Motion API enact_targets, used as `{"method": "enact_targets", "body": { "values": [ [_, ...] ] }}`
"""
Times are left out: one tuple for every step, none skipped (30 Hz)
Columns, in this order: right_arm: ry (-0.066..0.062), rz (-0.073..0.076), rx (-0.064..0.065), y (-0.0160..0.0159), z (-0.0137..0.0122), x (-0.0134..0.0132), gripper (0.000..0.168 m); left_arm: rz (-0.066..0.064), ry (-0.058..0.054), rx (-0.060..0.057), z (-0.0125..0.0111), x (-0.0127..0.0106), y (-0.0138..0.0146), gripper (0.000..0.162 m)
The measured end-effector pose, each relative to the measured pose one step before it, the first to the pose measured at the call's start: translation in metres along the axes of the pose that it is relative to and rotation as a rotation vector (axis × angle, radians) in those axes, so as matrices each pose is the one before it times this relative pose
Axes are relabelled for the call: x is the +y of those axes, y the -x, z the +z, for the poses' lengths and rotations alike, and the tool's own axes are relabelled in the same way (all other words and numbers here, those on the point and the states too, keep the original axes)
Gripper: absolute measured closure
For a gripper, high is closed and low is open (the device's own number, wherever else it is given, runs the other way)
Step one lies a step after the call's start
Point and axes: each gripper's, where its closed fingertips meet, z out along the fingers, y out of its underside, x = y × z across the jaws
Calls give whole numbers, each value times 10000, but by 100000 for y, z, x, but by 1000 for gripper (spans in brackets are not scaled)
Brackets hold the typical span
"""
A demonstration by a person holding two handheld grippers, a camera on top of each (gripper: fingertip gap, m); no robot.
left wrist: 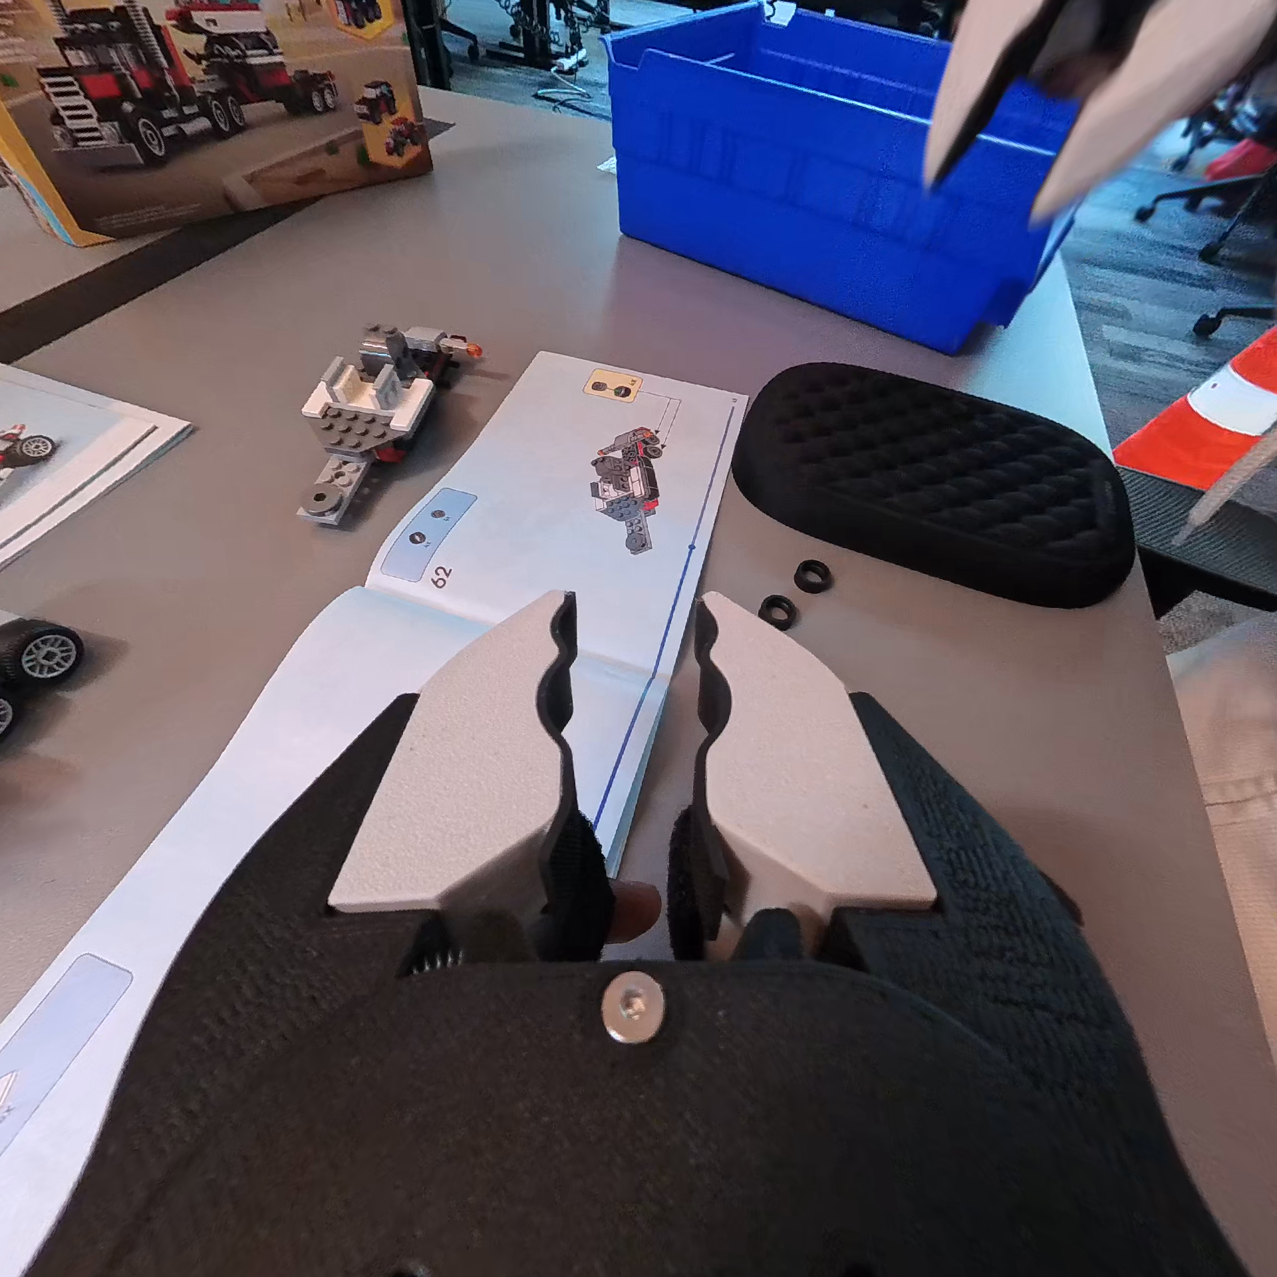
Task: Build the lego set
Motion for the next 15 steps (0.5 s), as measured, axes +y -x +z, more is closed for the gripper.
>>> {"method": "enact_targets", "body": {
  "values": [
    [-276,284,913,-1442,-2742,655,141,-22,12,1,14,14,19,130],
    [-123,322,999,-1825,-2573,991,143,-27,19,-12,22,18,32,130],
    [-59,272,1001,-2084,-2239,1213,147,-14,22,-18,21,21,35,130],
    [37,332,902,-2172,-1761,1424,148,13,17,-11,25,18,2,130],
    [197,422,639,-1947,-1183,1603,150,42,9,-23,8,11,-11,130],
    [236,383,256,-1442,-588,1560,150,65,9,-8,21,8,-57,130],
    [232,287,-59,-884,-95,1432,148,56,15,-18,10,17,-29,130],
    [338,100,-315,-317,310,1431,145,31,23,-18,37,31,-4,130],
    [356,-171,-451,37,618,1314,143,2,39,4,39,42,-11,130],
    [230,-305,-342,-4,833,1012,143,-21,51,19,46,60,-4,130],
    [150,-289,-270,-72,967,717,144,-23,43,15,45,51,8,130],
    [199,-220,-451,209,993,654,145,2,20,10,15,23,-12,130],
    [357,-210,-539,343,948,810,146,30,-12,29,-16,-1,-59,130],
    [431,-223,-457,232,850,856,147,53,-50,55,-40,-58,-106,130],
    [414,-217,-412,182,742,761,148,64,-72,68,-66,-78,-145,129]
  ]
}}
